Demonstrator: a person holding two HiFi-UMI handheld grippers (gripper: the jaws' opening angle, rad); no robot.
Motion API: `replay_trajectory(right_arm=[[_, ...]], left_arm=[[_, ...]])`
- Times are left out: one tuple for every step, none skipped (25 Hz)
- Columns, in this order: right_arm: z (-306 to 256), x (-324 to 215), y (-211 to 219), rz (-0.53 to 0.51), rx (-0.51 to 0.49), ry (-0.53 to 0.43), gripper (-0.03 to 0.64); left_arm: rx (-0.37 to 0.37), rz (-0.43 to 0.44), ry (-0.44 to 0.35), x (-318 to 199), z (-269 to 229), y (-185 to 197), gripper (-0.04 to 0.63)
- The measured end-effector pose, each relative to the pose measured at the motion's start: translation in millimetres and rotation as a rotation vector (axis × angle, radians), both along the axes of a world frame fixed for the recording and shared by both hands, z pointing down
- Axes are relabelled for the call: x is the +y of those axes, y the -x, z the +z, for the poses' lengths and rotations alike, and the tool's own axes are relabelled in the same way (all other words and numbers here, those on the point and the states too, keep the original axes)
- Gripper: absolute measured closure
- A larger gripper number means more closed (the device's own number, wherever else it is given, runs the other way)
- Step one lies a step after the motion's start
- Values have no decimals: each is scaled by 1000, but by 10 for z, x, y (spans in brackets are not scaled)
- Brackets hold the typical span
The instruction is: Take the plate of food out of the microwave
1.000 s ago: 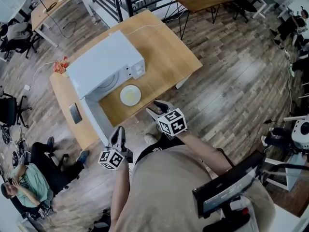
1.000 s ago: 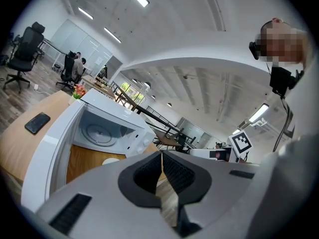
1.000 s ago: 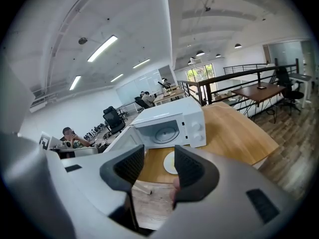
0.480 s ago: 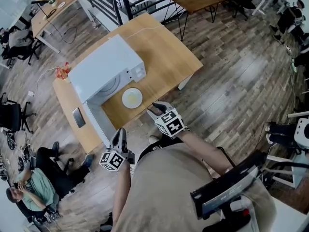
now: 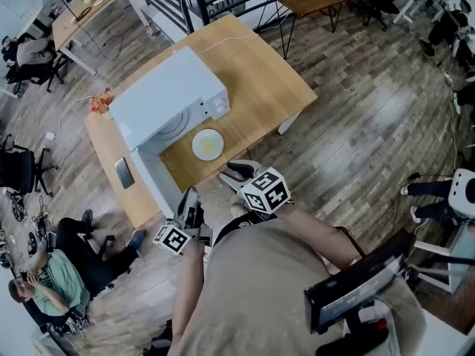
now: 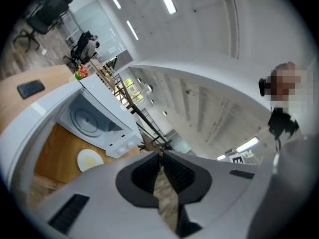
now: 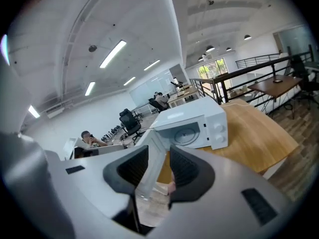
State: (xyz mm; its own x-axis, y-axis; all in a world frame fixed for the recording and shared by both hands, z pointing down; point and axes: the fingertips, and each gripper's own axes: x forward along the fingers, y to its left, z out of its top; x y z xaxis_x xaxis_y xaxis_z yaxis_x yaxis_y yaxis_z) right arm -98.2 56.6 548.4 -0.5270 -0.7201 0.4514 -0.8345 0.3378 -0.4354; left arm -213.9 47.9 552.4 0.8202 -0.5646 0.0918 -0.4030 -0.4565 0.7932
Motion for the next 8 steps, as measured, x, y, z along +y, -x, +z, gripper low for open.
replay_trajectory(right_arm=[[-97,0,87,-25,-35,-14,474],[-194,2,172,-51,-68,-31,474],[-286,3,252,-76,-97,-48,474],[-366,0,326,-99,-123,-63,474],[-435,-9,395,-120,-147,-75,474],[-496,-26,460,-139,-172,-84,474],[-552,-49,524,-158,-197,-91,474],[-606,-75,588,-177,-223,-97,474]], left_arm=[[64,1,16,-16,-68,-21,588],[136,7,31,-26,-148,-55,572],[219,17,46,-27,-249,-105,526],[307,29,60,-20,-367,-164,487],[387,40,68,-12,-493,-222,455],[457,52,68,-5,-623,-275,425],[520,64,64,2,-756,-326,404],[580,76,56,8,-889,-375,390]])
